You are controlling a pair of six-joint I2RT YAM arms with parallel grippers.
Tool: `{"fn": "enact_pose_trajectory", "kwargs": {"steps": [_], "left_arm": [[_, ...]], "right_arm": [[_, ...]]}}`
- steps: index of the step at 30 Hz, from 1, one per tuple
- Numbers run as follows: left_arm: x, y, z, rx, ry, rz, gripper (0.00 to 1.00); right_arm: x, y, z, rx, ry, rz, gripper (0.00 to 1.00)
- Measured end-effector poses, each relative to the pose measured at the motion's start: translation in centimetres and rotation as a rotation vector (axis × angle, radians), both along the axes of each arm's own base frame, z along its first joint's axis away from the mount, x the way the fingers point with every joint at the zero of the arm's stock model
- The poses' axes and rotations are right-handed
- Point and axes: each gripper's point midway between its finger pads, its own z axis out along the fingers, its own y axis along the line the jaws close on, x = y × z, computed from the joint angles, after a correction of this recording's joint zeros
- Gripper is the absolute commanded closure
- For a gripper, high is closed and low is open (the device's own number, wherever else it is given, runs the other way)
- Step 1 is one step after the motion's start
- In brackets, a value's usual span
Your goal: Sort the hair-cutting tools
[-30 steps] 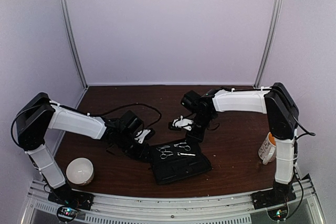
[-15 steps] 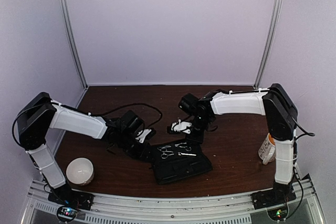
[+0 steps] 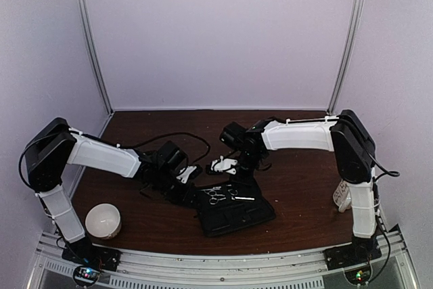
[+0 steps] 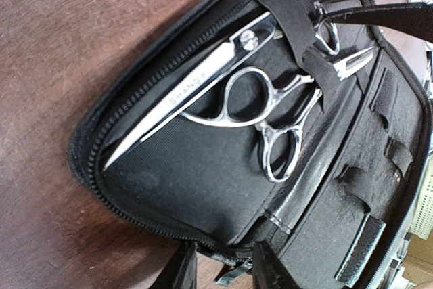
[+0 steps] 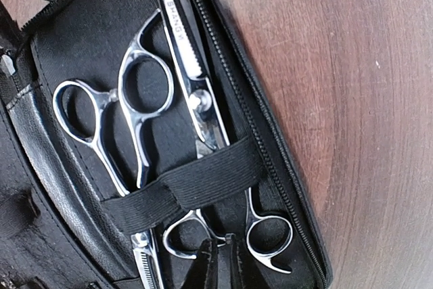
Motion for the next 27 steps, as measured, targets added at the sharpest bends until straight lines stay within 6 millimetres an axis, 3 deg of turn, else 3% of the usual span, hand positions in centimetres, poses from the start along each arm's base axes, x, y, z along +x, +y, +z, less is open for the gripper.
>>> {"fn": "enact_pose_trajectory", "kwargs": {"steps": [5, 11, 15, 22, 27], "left_arm": [[0.1, 0.0, 0.0, 0.000, 0.001, 0.003, 0.68], [0.1, 0.0, 0.1, 0.000, -0.005, 0.003, 0.66], [0.5, 0.1, 0.9, -0.010, -0.069, -0.008, 0.62], [1.2, 0.6, 3.5, -0.029, -0.191, -0.025, 0.62], [1.2, 1.1, 2.9, 0.001, -0.189, -0.022, 0.62]], "right_arm": [[-0.1, 0.2, 0.0, 0.003, 0.010, 0.000, 0.93], [0.1, 0.0, 0.2, 0.026, 0.009, -0.022, 0.76], [-0.4, -1.1, 0.9, 0.056, 0.018, -0.042, 0.71], [-1.5, -2.5, 4.8, 0.121, -0.034, -0.028, 0.71], [-3.0, -3.6, 3.7, 0.093, -0.018, 0.007, 0.71]]}}
